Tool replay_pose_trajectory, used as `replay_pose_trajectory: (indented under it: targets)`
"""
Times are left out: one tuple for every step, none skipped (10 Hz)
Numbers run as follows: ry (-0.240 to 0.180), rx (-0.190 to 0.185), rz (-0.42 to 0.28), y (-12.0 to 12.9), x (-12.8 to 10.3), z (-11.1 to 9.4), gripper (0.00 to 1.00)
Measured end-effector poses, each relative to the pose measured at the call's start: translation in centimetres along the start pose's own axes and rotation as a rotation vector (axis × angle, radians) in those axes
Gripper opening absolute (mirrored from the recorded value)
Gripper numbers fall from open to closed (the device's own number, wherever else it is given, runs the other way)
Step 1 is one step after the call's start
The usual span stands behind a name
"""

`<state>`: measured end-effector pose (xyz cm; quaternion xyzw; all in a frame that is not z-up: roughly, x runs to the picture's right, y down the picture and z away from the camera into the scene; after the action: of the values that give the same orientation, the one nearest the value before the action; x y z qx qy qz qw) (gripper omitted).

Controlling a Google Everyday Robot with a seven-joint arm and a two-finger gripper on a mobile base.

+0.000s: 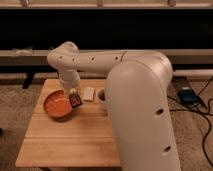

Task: Place the eraser on the white sponge

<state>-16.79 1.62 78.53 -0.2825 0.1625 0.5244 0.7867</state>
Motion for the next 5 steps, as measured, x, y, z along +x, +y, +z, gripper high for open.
replay_pose_trajectory:
  targets:
    - [0.003,0.004,0.013,-0.6,-1.0,0.4,0.00]
    - [0.007,0.011,0.026,-1.2,-2.2,0.9,0.00]
    - [0.015,0.021,0.045,-2.2,-3.4,1.7,0.00]
    - [0.026,0.030,0.058,-3.0,-4.1,2.5,0.00]
    - [0.040,0.043,0.067,-3.6,-4.9,3.8,0.00]
